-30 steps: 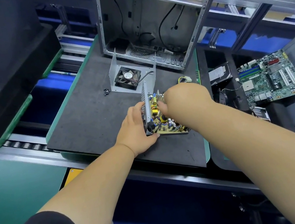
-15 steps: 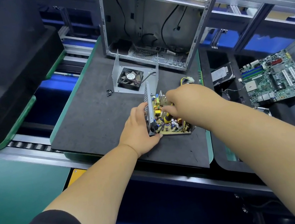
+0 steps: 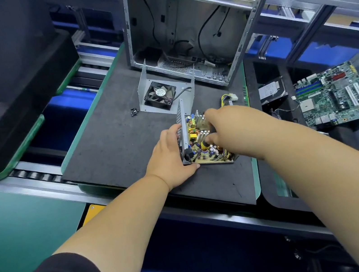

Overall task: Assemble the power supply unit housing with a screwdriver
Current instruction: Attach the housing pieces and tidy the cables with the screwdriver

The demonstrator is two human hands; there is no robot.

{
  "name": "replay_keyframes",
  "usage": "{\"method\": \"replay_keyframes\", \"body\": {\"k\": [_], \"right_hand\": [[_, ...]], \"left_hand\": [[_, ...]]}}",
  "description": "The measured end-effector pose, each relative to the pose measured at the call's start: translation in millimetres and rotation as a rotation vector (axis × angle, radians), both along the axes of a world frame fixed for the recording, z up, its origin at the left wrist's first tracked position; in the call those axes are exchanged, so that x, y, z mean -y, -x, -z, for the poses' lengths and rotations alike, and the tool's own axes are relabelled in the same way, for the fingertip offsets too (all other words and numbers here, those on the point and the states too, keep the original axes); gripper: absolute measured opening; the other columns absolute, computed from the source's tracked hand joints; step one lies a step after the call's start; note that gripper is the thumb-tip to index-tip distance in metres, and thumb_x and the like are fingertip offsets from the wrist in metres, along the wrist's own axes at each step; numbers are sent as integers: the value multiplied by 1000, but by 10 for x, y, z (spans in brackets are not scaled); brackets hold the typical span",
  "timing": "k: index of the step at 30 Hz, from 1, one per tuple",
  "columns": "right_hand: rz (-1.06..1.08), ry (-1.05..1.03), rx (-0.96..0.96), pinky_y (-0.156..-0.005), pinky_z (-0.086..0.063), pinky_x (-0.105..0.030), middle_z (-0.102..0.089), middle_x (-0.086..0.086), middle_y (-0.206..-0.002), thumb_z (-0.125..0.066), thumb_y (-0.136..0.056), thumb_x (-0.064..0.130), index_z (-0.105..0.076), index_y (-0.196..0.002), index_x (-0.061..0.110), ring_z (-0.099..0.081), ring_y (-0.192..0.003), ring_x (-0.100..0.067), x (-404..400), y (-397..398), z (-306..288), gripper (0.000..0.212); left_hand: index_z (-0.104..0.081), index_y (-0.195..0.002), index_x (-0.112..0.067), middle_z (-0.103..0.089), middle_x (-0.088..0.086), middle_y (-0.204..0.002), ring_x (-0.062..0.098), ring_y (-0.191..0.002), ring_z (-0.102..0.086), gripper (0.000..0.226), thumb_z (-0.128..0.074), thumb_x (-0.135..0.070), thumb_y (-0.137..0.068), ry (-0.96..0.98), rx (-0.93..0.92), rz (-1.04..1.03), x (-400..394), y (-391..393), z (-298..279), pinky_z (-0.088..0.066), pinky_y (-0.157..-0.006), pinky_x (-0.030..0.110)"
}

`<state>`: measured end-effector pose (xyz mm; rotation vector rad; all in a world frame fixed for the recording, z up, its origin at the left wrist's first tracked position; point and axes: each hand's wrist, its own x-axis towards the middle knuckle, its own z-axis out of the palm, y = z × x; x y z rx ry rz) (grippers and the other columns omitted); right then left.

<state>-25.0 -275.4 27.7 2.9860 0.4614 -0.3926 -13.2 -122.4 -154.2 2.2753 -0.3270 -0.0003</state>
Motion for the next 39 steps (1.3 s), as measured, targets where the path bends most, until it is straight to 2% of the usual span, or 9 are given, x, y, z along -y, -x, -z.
{"method": "replay_keyframes", "body": {"k": [5, 10, 16, 19, 25, 29, 32, 35, 39], "right_hand": [[50, 195, 207, -48, -23, -24, -40, 0, -62, -33, -103, 41, -45, -67, 16, -39, -54, -20, -114, -39, 135, 45], [87, 225, 257, -48, -20, -24, -39, 1, -60, -29, -104, 34, -41, -62, 17, -33, -50, -16, -177, 15, 188, 47], [114, -112, 56, -58, -31, -33, -52, -4, -95, -48, -93, 32, -42, -101, 14, -50, -81, -28, -110, 14, 72, 20], [74, -59, 64, -62, -35, -33, -51, -2, -88, -57, -95, 35, -47, -105, 14, -47, -79, -25, -48, 6, 43, 25], [77, 121, 210, -46, -24, -26, -40, 0, -61, -37, -102, 47, -37, -64, 17, -41, -55, -21, -107, -34, 177, 49], [208, 120, 290, -47, -32, -22, -42, -2, -57, -26, -101, 56, -40, -58, 17, -36, -47, -18, -155, 30, 249, 60], [248, 93, 276, -49, -31, -24, -45, -2, -61, -24, -100, 56, -47, -65, 15, -43, -52, -22, -159, 41, 241, 59], [228, -96, 176, -53, -28, -31, -47, -3, -80, -40, -94, 41, -43, -90, 15, -46, -71, -29, -96, 34, 175, 26], [106, -157, 143, -51, -26, -33, -48, -3, -89, -48, -95, 31, -41, -99, 13, -46, -73, -27, -45, 51, 109, 19]], "left_hand": [[-15, -141, -43, -34, -11, -122, 22, -111, -51, 109, -81, -50, -55, 4, 1, -1, 4, 4, 3, -51, -87, 42], [-14, -140, -42, -35, -9, -123, 23, -111, -51, 109, -82, -48, -55, 0, 9, 0, 8, 2, 0, -50, -88, 42], [-14, -141, -41, -34, -8, -122, 22, -111, -50, 108, -82, -48, -57, -5, 7, 4, 5, 9, -16, -50, -89, 42], [-15, -141, -41, -35, -7, -123, 23, -112, -52, 107, -81, -49, -57, -1, -9, 11, 6, 2, -23, -51, -89, 46], [-17, -142, -40, -36, -7, -123, 23, -111, -53, 107, -82, -46, -57, 13, -7, 11, 7, 6, -14, -51, -90, 46], [-17, -142, -40, -35, -9, -123, 22, -112, -51, 107, -82, -47, -57, 9, -1, 7, 7, 10, -10, -52, -89, 46], [-17, -142, -39, -35, -9, -122, 22, -110, -50, 108, -81, -49, -57, 2, 4, 8, 7, 8, -5, -51, -89, 45], [-15, -142, -40, -35, -9, -123, 21, -111, -51, 109, -81, -49, -57, 9, 6, 11, 3, 9, -3, -51, -90, 44], [-14, -142, -41, -35, -8, -122, 23, -112, -53, 109, -80, -50, -56, 8, -9, 11, 3, 6, -4, -51, -90, 46]]}}
